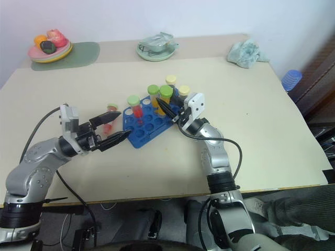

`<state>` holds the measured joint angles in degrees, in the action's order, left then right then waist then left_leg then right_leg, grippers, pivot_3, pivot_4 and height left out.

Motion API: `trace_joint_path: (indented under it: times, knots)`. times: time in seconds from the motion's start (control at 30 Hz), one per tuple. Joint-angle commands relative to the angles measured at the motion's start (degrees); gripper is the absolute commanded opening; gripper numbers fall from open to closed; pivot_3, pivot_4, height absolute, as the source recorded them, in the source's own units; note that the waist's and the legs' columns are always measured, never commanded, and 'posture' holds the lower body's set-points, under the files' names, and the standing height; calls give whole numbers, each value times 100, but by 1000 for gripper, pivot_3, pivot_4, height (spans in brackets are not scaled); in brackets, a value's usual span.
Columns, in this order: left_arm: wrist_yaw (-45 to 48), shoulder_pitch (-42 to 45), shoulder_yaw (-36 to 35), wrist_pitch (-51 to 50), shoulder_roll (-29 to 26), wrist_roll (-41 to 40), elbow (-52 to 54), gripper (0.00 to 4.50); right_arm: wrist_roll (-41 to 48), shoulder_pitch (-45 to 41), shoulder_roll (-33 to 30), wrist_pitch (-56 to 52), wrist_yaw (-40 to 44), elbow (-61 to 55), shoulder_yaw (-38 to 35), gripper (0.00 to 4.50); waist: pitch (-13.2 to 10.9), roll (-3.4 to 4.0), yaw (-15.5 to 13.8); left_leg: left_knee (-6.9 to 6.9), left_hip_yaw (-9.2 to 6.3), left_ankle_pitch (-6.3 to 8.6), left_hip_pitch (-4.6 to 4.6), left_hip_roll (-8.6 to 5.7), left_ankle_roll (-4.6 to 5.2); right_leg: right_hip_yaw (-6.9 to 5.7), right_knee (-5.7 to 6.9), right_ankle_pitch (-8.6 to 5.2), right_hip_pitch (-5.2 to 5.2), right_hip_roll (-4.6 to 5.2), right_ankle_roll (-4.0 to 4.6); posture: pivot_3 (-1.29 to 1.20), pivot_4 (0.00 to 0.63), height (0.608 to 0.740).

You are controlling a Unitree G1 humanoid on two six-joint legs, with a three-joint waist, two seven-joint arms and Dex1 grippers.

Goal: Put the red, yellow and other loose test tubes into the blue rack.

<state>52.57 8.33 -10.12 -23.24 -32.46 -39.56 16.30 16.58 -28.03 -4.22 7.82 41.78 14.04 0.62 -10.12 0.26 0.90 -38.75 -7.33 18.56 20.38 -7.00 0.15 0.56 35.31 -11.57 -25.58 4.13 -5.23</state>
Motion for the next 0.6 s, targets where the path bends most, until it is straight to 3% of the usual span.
trace_joint_path:
  times: [0.03, 0.6]
  knots:
    - [-8, -54, -160, 55, -8, -132, 218, 4500, 110, -73, -53, 98, 91, -49, -16, 1720, 0, 0, 1, 0, 0, 0, 0, 1, -1, 1, 1, 0, 0, -1, 0, 0, 150, 740]
    - [43, -40, -133, 94, -9, -92, 184, 4500, 18, -65, -368, 306, 160, 336, -51, 1720, 0, 0, -6, 0, 1, 0, -2, 1, -1, 4, 1, 0, 1, -1, 0, 0, 150, 740]
